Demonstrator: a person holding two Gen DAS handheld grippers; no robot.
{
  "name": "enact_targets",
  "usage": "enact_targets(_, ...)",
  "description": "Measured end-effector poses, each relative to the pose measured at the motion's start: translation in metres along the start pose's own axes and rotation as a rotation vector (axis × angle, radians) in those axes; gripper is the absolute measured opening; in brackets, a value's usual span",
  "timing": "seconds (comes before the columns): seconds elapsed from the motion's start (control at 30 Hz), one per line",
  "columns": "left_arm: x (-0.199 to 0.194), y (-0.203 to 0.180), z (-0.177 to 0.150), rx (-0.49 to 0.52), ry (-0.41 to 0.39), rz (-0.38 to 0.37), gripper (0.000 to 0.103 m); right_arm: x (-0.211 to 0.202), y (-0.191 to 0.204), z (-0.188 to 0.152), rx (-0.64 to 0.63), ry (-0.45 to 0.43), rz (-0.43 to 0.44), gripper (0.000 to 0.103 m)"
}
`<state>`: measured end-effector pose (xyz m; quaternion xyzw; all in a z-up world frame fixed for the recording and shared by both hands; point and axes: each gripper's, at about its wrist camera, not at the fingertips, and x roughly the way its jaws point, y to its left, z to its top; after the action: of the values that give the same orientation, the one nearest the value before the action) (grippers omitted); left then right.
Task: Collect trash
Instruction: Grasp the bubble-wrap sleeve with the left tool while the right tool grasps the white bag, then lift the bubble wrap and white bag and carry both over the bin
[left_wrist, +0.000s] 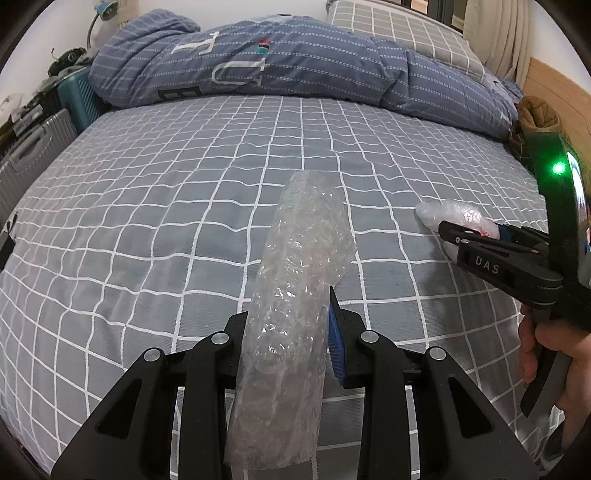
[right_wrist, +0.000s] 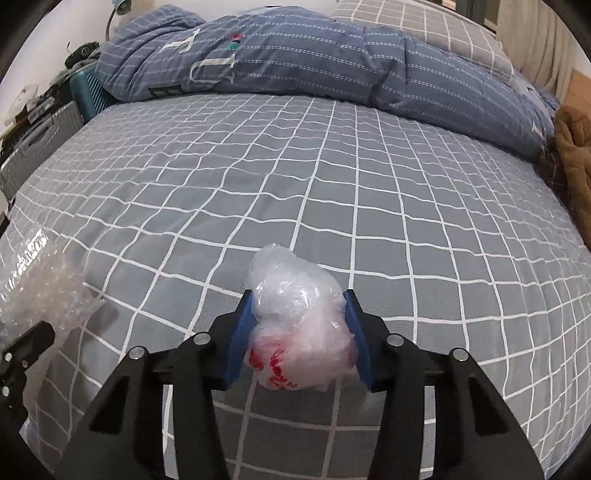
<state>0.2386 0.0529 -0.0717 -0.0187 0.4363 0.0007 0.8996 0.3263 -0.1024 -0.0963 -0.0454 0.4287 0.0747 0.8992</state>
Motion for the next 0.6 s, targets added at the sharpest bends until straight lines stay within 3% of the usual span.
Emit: enact_targets(0.6, -0.021, -0.023, -0.002, 0.016, -0.038, -0.018, 0.030, -0.075, -0.011, -0.036, 0.041, -0.098, -0.007, 0.046)
